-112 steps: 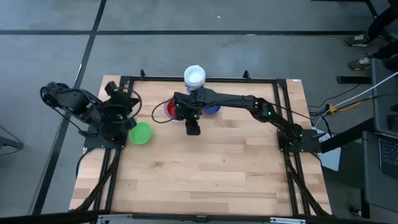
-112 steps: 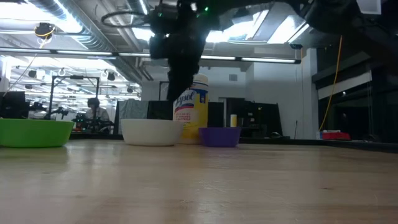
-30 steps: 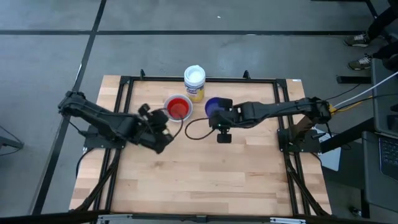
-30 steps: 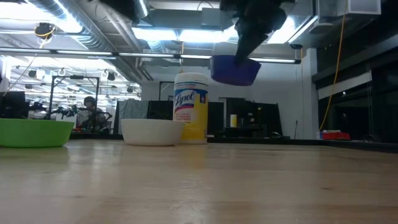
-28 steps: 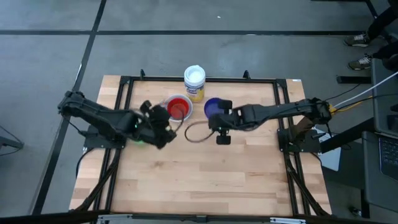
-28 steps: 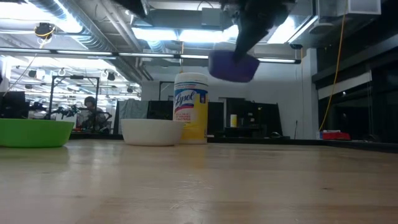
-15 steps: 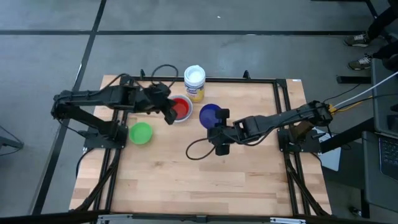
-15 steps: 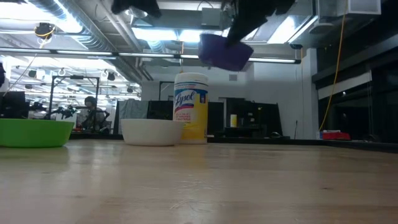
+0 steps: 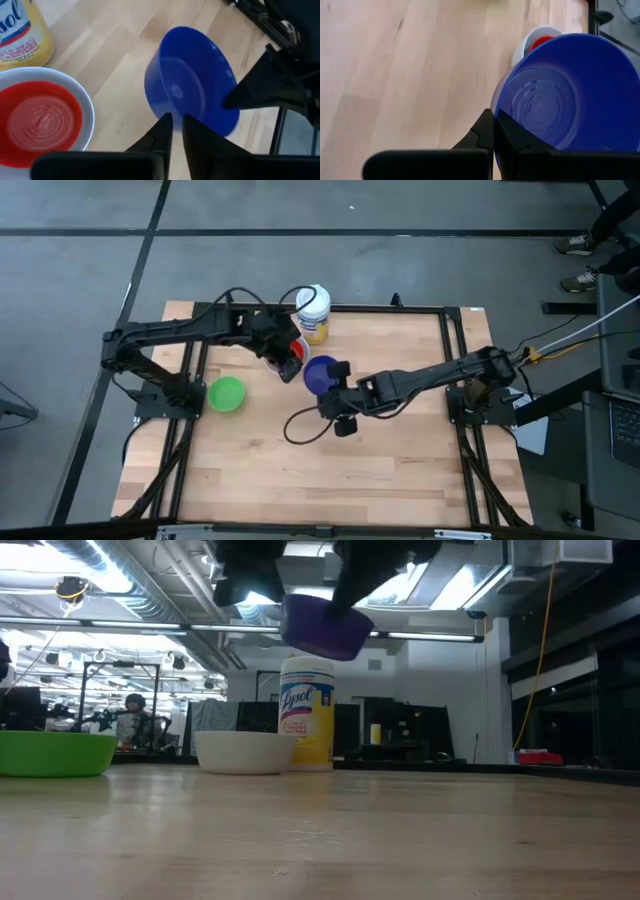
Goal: Nest bowls inside each other
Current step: Stack the dark blue bowl on top of the red bowl
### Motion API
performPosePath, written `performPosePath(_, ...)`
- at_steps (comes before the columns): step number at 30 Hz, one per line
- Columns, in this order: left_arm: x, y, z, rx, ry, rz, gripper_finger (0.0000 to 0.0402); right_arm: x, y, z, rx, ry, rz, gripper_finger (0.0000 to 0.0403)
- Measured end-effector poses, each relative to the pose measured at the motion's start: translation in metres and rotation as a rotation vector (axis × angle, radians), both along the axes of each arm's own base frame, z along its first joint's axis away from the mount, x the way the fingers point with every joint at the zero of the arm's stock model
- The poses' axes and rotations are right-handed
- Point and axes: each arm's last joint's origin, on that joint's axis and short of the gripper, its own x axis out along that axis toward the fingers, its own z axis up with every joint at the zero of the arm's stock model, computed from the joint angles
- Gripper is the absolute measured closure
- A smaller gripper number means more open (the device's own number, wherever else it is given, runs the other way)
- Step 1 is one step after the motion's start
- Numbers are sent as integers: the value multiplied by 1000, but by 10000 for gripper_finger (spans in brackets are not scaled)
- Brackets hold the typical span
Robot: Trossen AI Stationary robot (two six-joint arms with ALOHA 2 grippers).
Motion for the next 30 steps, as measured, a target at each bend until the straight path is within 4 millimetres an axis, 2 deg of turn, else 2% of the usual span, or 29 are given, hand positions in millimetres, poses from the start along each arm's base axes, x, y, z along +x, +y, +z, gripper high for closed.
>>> performPosePath(5,-2,3,-1,7,17,0,327,9,-5,-1,31,10,16,401)
performPosePath(10,-5,4,-4,15,60,-4,308,10,-5,-1,45,16,36,401)
performPosePath(19,-5,6,-4,34,65,16,311,13,-5,1,58,-18,59,401)
performPosePath(30,12,4,-22,-24,116,-7,313,16,-7,3,67,-47,60,401)
